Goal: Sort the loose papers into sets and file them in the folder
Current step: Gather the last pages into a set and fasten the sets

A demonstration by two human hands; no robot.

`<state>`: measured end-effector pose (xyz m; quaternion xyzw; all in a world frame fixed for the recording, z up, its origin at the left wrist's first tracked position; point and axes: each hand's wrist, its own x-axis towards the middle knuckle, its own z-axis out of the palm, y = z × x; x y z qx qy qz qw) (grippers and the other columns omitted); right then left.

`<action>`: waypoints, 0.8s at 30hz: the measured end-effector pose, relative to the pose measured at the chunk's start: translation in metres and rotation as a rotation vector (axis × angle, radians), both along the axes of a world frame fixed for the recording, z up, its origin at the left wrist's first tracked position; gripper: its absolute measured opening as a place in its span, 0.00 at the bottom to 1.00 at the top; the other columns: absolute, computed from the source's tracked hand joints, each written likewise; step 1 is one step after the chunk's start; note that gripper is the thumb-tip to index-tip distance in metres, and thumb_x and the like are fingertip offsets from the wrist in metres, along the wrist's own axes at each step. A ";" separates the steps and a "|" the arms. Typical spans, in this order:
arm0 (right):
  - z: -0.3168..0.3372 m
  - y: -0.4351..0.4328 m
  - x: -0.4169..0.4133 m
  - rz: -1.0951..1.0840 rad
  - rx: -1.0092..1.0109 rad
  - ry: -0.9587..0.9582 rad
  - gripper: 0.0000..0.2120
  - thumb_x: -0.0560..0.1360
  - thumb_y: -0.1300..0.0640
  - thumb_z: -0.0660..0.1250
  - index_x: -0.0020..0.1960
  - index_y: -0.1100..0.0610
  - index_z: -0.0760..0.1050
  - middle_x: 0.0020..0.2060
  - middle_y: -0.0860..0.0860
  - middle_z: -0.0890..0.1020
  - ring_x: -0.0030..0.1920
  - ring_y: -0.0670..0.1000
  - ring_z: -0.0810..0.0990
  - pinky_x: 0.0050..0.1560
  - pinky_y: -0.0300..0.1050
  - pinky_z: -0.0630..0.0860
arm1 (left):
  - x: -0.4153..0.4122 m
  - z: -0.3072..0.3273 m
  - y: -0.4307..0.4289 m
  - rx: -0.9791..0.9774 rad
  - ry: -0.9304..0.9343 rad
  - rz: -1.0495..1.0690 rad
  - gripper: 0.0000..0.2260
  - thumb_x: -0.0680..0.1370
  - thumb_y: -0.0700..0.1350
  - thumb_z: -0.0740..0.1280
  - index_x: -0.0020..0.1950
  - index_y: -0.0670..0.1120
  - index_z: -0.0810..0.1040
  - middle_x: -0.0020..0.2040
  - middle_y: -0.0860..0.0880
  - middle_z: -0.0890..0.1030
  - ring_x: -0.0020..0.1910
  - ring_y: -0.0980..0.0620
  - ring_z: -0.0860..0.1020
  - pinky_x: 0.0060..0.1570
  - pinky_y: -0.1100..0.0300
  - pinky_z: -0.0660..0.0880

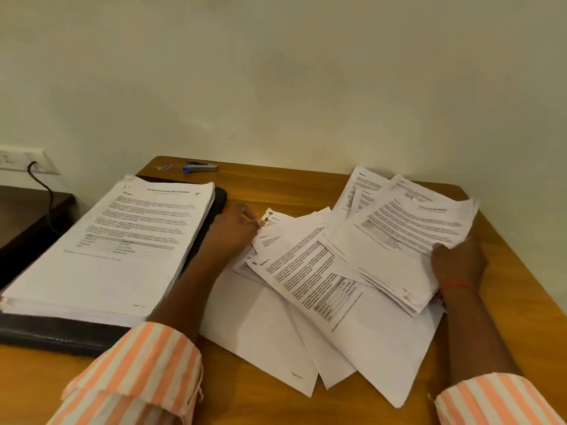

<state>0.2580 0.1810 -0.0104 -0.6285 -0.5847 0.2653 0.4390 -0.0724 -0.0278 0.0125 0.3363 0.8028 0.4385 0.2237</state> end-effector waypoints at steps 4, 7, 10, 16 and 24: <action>0.003 -0.003 -0.003 0.019 -0.003 -0.073 0.16 0.77 0.67 0.67 0.64 0.68 0.70 0.62 0.64 0.79 0.61 0.65 0.78 0.53 0.53 0.76 | -0.006 0.004 -0.006 -0.286 0.126 -0.148 0.17 0.75 0.61 0.72 0.48 0.48 0.76 0.44 0.49 0.85 0.40 0.51 0.82 0.44 0.56 0.80; 0.002 -0.004 -0.004 0.026 -0.002 -0.093 0.17 0.77 0.67 0.67 0.65 0.67 0.70 0.62 0.64 0.79 0.61 0.65 0.79 0.52 0.52 0.76 | -0.007 0.004 -0.006 -0.465 0.253 -0.294 0.20 0.71 0.63 0.75 0.48 0.48 0.77 0.47 0.53 0.83 0.44 0.51 0.82 0.51 0.54 0.81; 0.002 -0.005 -0.005 0.029 -0.006 -0.089 0.18 0.77 0.67 0.67 0.66 0.67 0.69 0.62 0.63 0.79 0.61 0.65 0.79 0.50 0.49 0.75 | -0.006 0.003 -0.006 -0.465 0.221 -0.362 0.18 0.68 0.58 0.80 0.50 0.52 0.78 0.54 0.56 0.76 0.51 0.49 0.79 0.51 0.58 0.81; 0.005 -0.006 -0.009 0.061 -0.003 -0.025 0.17 0.78 0.65 0.68 0.66 0.66 0.70 0.64 0.62 0.78 0.63 0.62 0.78 0.52 0.47 0.73 | -0.001 -0.003 -0.002 -0.365 0.118 -0.356 0.19 0.69 0.53 0.81 0.53 0.53 0.77 0.50 0.52 0.80 0.42 0.50 0.82 0.43 0.58 0.83; 0.003 -0.010 -0.022 0.166 0.017 0.010 0.18 0.77 0.63 0.70 0.65 0.63 0.72 0.64 0.60 0.78 0.64 0.61 0.77 0.55 0.47 0.73 | 0.003 -0.017 0.004 -0.160 0.276 -0.055 0.10 0.82 0.45 0.68 0.62 0.51 0.77 0.58 0.49 0.78 0.45 0.48 0.81 0.41 0.53 0.83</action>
